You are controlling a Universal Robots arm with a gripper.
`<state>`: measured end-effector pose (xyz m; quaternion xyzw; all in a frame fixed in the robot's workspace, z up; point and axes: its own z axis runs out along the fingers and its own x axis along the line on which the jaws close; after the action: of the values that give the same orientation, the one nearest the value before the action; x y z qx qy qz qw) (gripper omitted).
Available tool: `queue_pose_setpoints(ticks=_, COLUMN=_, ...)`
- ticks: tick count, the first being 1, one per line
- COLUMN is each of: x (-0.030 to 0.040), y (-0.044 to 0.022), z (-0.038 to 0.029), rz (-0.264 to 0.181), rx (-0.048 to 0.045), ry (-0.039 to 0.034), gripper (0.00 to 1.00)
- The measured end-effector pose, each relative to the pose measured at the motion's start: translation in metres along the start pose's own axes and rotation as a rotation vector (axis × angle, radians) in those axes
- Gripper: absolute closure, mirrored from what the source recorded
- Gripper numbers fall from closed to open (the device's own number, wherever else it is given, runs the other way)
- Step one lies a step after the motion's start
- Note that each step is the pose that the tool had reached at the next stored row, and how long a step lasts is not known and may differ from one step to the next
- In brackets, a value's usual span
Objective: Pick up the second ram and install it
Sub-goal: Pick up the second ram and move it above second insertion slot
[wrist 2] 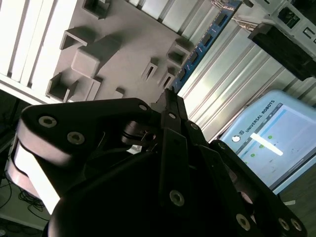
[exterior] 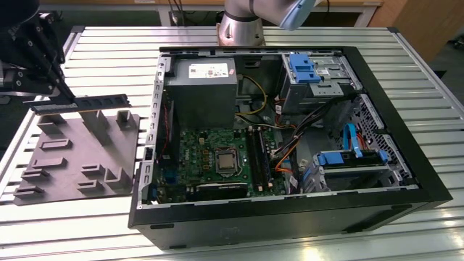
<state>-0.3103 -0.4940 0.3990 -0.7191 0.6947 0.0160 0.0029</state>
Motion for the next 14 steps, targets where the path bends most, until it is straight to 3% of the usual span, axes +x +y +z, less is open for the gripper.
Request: queue_pose_setpoints(ticks=14, x=0.0003, y=-0.0129, z=-0.0002, rz=0.000, rx=0.0000, ry=-0.0001, gripper=0.89)
